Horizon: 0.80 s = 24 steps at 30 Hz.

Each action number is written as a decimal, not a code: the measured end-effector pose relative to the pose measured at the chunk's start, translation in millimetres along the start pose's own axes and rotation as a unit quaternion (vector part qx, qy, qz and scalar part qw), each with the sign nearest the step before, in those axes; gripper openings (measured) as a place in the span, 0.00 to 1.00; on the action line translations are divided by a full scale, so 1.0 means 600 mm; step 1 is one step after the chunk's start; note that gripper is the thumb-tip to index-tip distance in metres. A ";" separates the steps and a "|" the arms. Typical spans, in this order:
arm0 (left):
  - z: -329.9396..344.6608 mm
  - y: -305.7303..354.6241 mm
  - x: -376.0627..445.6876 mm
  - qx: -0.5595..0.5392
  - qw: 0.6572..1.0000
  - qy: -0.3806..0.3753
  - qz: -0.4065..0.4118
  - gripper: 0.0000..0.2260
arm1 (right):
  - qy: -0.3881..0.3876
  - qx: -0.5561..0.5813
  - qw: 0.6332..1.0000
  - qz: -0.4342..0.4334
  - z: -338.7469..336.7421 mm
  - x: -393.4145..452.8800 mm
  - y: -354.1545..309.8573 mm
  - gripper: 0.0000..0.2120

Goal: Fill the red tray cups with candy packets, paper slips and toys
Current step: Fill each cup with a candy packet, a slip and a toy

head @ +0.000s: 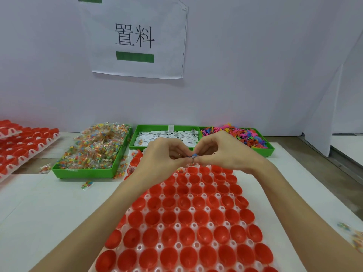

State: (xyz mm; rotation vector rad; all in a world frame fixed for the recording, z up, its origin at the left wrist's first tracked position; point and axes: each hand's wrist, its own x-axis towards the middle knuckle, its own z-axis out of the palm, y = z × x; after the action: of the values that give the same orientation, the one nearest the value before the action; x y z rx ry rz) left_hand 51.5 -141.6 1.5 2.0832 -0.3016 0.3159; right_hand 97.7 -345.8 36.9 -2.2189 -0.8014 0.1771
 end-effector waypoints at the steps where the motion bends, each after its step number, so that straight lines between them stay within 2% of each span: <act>1: 0.000 0.000 0.002 0.001 1.000 -0.003 -0.004 0.05 | 0.002 -0.005 1.000 -0.002 -0.001 0.000 0.001 0.02; 7: 0.017 -0.005 0.020 0.058 0.998 -0.039 0.007 0.06 | 0.008 -0.051 0.999 0.013 0.007 0.007 0.020 0.03; 15: 0.023 -0.025 0.029 0.118 0.992 -0.037 0.036 0.06 | 0.028 -0.054 0.998 0.021 0.030 0.016 0.041 0.05; 24: 0.025 -0.020 0.028 0.237 0.962 -0.077 0.112 0.05 | 0.017 -0.132 0.991 0.010 0.044 0.018 0.030 0.05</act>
State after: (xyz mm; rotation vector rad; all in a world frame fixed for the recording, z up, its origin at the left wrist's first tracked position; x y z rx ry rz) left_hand 72.5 -150.1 -9.6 2.5581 -0.6065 0.3909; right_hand 105.9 -332.4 6.7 -2.4723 -0.8240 0.0447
